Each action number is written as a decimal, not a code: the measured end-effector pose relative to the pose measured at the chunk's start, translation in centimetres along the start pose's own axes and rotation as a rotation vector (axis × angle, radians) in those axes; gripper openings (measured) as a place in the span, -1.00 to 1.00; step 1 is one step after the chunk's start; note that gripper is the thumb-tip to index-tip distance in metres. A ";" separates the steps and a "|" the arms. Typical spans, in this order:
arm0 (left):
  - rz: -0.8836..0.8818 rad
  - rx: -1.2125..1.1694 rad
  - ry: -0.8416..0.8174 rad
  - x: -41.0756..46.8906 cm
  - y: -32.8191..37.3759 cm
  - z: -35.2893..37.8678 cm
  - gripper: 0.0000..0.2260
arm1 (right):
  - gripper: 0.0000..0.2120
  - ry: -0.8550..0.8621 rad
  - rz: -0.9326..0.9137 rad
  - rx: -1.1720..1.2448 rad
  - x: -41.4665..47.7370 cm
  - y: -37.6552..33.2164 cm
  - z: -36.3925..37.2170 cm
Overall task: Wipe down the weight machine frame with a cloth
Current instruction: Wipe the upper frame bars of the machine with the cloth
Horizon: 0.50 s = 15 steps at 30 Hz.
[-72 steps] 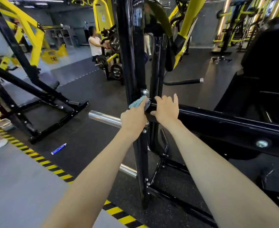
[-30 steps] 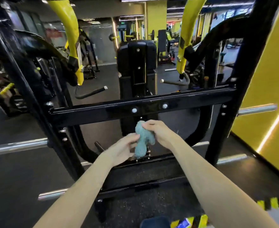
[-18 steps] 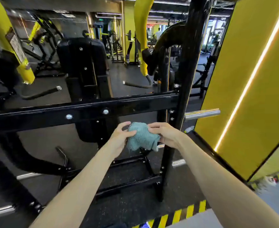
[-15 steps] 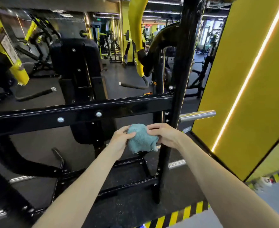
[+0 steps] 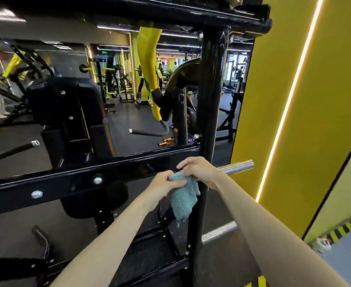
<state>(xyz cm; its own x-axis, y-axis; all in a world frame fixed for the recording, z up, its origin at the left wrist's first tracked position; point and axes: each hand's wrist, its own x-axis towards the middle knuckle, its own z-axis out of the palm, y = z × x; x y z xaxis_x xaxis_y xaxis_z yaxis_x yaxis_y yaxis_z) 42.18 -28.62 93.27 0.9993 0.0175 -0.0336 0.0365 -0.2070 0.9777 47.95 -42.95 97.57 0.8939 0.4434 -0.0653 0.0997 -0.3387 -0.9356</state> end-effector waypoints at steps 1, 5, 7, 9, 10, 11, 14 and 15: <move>-0.031 -0.094 0.032 0.6 0.1 0.4 -0.81 | -0.82 0.099 0.013 0.054 0.5 0.4 -0.7; -0.113 -0.138 0.268 3.7 1.8 0.5 -0.84 | -0.84 0.501 0.175 0.105 3.8 3.0 -4.6; -0.004 -0.056 0.511 6.4 3.9 0.4 -0.81 | -0.74 0.598 0.192 0.033 5.5 4.0 -6.7; 0.124 0.178 0.743 9.3 5.9 1.3 -0.80 | -0.57 0.595 0.141 -0.029 6.6 4.1 -8.1; 0.167 0.384 0.817 10.6 6.5 2.3 -0.84 | -0.46 0.568 0.100 -0.040 7.2 4.3 -8.7; 0.207 0.572 0.844 11.9 6.6 3.7 -0.88 | -0.37 0.537 0.059 -0.050 7.8 4.4 -9.1; 0.249 0.890 0.802 15.4 4.4 8.3 -0.82 | -0.29 0.435 -0.030 -0.153 10.0 5.4 -10.3; 0.233 0.920 0.791 16.0 3.5 9.7 -0.77 | -0.32 0.411 -0.070 -0.178 10.7 5.9 -10.6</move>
<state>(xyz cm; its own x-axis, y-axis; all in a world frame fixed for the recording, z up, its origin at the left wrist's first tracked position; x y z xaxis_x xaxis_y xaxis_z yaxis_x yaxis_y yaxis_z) 58.35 -38.50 94.14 0.7136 0.4084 0.5692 0.1716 -0.8897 0.4231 62.71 -49.03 95.06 0.9781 0.1158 0.1728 0.2073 -0.4729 -0.8564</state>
